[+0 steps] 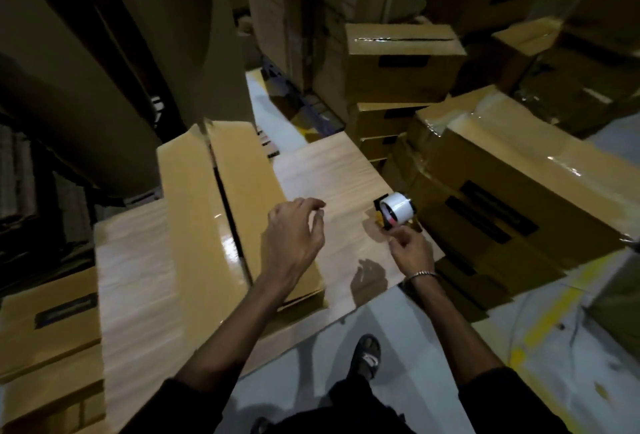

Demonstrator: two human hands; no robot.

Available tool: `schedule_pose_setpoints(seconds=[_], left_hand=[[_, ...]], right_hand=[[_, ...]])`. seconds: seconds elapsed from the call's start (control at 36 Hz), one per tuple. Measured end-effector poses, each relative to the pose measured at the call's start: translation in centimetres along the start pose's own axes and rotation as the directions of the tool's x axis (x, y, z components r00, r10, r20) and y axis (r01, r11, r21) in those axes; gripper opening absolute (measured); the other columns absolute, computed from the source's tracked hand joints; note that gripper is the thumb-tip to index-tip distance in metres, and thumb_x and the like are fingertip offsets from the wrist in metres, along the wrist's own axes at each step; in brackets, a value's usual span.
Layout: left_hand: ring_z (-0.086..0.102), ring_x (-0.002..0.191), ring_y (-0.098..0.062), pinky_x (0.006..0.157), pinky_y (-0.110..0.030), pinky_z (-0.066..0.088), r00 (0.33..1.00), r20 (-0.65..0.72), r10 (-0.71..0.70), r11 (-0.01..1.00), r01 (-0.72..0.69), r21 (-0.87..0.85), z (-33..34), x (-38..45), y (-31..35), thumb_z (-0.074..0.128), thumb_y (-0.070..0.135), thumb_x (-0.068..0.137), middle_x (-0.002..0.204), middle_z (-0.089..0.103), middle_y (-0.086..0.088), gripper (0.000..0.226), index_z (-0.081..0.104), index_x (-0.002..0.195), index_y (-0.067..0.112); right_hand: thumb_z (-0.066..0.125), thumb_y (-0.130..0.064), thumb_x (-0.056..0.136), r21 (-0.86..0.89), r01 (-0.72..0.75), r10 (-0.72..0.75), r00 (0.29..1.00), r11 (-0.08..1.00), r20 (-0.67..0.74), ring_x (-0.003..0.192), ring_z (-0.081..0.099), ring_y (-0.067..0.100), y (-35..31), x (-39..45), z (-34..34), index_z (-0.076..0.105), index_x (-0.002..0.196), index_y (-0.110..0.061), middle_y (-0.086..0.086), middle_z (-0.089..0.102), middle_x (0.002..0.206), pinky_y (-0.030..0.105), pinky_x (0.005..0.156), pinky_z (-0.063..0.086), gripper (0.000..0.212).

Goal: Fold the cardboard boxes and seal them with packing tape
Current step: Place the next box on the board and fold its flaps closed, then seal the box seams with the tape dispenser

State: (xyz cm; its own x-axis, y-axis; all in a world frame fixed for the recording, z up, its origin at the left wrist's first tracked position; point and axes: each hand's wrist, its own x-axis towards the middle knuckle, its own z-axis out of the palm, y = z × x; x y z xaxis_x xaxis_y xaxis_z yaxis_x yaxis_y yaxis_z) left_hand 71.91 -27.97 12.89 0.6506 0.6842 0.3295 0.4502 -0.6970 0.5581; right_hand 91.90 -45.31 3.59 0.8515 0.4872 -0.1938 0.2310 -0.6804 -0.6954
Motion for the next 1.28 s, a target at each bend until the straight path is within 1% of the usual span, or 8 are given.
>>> schedule_pose_setpoints(seconds=[0.17,0.39,0.56,0.72,0.89,1.06,1.11,1.28], left_hand=[[0.072,0.093,-0.015,0.084,-0.033,0.057,0.962,0.272,0.022,0.998,-0.007,-0.057,7.9,4.8,5.1,0.062,0.034,0.098,0.105,0.079,0.005,0.025,0.076,0.116,0.023],[0.07,0.098,-0.026,0.071,-0.029,0.043,0.789,0.547,-0.28,0.952,0.303,0.051,18.8,7.8,5.5,0.054,0.027,0.099,0.113,0.076,-0.004,0.031,0.07,0.125,0.021],[0.07,0.099,-0.025,0.072,-0.029,0.044,0.685,0.599,-0.416,0.879,0.471,0.071,21.6,7.5,4.7,0.057,0.026,0.099,0.104,0.077,-0.004,0.028,0.068,0.125,0.022],[0.062,0.072,-0.009,0.06,-0.015,0.039,0.767,0.442,-0.465,0.845,0.533,-0.036,19.8,8.0,5.0,0.056,0.023,0.098,0.085,0.07,0.01,0.024,0.071,0.117,0.023],[0.066,0.077,-0.012,0.067,-0.023,0.043,0.765,0.375,-0.523,0.793,0.598,-0.115,16.9,9.3,4.1,0.06,0.026,0.098,0.088,0.072,0.008,0.02,0.07,0.115,0.027],[0.074,0.081,-0.015,0.065,-0.039,0.061,0.774,0.315,-0.549,0.742,0.625,-0.241,13.7,8.9,2.3,0.058,0.036,0.101,0.094,0.076,0.0,0.022,0.068,0.119,0.027],[0.076,0.08,-0.012,0.07,-0.047,0.063,0.749,0.318,-0.582,0.678,0.662,-0.318,12.8,8.7,1.8,0.057,0.042,0.104,0.096,0.076,-0.001,0.022,0.067,0.114,0.025],[0.077,0.086,-0.033,0.08,-0.047,0.063,0.466,0.64,-0.611,0.064,0.835,-0.547,6.8,11.1,2.1,0.04,0.069,0.103,0.113,0.073,-0.024,0.068,0.057,0.128,0.008]], right_hand=[[0.077,-0.017,0.087,-0.008,-0.179,0.176,0.976,0.984,-0.13,0.114,0.066,0.031,4.1,4.5,-3.4,0.072,0.121,-0.012,0.012,0.073,0.122,0.035,0.09,0.052,0.035],[0.091,-0.056,0.065,-0.283,-0.278,0.35,0.904,0.918,0.247,0.132,0.055,0.037,9.5,9.6,-2.8,0.052,0.143,-0.015,0.015,0.058,0.141,0.045,0.103,0.051,0.096],[0.09,-0.047,0.073,-0.231,-0.236,0.313,0.862,0.944,0.398,0.124,0.06,0.034,11.2,11.3,-1.9,0.056,0.132,-0.014,0.011,0.066,0.131,0.04,0.101,0.05,0.075],[0.09,-0.045,0.056,-0.077,-0.385,0.36,0.749,0.92,0.557,0.105,0.072,0.03,15.9,14.6,0.3,0.07,0.118,-0.023,0.003,0.077,0.108,0.049,0.096,0.059,0.069],[0.057,-0.026,0.097,-0.069,-0.45,0.437,0.803,0.89,0.406,0.113,0.065,0.038,9.6,15.6,-1.8,0.073,0.117,-0.007,0.02,0.07,0.122,0.038,0.095,0.051,0.032],[0.069,-0.016,0.044,0.072,-0.503,0.408,0.768,0.861,0.494,0.058,0.065,0.037,5.7,17.8,-1.8,0.072,0.074,0.007,0.021,0.065,0.063,0.047,0.056,0.051,0.037],[0.066,0.002,0.06,0.171,-0.509,0.346,0.758,0.843,0.552,0.045,0.049,0.025,-0.2,15.2,-4.1,0.066,0.064,0.002,0.014,0.053,0.056,0.032,0.051,0.04,0.004],[0.06,0.013,0.073,0.269,-0.435,0.142,0.708,0.859,0.692,0.048,0.044,0.021,-9.1,13.0,-5.2,0.062,0.062,-0.006,0.011,0.052,0.062,0.032,0.053,0.037,0.022]])
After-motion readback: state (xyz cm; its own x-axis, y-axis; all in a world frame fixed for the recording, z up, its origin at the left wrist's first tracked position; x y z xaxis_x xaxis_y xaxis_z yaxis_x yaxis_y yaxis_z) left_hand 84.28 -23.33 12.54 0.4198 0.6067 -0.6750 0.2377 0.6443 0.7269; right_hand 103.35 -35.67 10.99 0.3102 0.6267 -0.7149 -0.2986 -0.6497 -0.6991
